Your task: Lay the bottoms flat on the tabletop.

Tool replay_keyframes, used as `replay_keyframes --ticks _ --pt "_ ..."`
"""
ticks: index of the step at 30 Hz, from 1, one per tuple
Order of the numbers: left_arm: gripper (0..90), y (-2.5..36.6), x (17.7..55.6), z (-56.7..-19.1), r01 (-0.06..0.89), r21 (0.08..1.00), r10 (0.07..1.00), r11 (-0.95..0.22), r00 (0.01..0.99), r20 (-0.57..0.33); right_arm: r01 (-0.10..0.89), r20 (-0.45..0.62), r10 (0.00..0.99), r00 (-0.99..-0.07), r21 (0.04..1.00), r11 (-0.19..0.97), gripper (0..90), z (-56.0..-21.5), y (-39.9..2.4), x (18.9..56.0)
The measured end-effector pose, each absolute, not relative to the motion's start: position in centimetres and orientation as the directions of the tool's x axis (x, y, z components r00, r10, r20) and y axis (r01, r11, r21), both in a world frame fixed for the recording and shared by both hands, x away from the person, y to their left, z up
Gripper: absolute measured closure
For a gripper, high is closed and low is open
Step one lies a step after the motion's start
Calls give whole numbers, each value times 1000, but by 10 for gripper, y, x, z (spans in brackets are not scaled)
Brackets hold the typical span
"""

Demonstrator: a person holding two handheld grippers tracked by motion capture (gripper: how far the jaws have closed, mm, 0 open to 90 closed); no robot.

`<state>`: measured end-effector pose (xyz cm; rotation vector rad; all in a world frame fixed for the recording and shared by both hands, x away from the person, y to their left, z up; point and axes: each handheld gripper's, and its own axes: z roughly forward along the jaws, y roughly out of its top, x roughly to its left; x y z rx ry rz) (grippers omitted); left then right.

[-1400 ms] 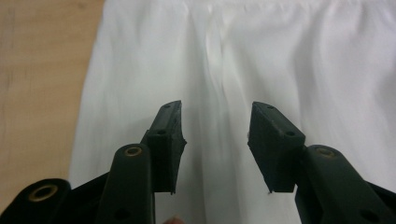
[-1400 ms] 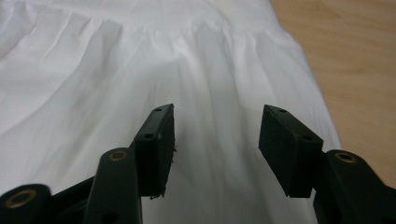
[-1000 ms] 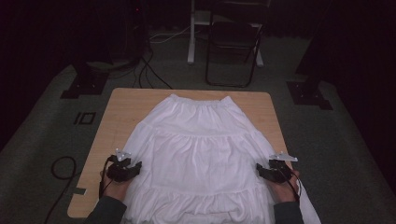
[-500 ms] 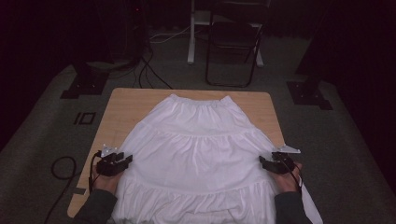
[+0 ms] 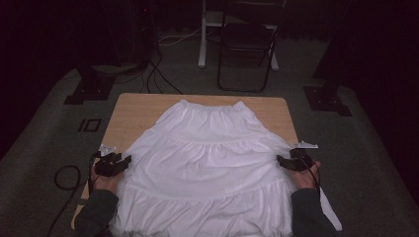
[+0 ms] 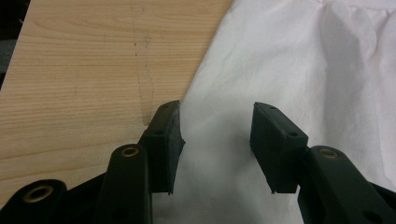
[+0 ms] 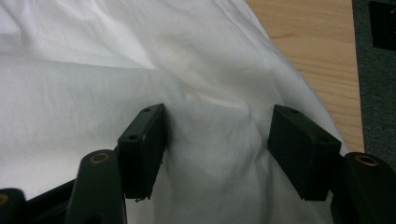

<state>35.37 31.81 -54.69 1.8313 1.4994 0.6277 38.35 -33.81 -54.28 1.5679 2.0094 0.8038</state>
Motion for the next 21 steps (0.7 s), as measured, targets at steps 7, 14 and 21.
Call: replay_keyframes --ticks 7,14,21 --pt "522 317 354 -547 647 755 974 -111 220 -45 700 2 974 -228 696 163 357 -544 -339 361" --pt "521 316 353 -547 645 754 974 -123 223 -32 705 3 973 -232 690 166 340 -544 -347 325" --pt "504 318 353 -546 648 751 971 -127 237 -41 702 -3 970 -241 690 177 341 -544 -357 309"
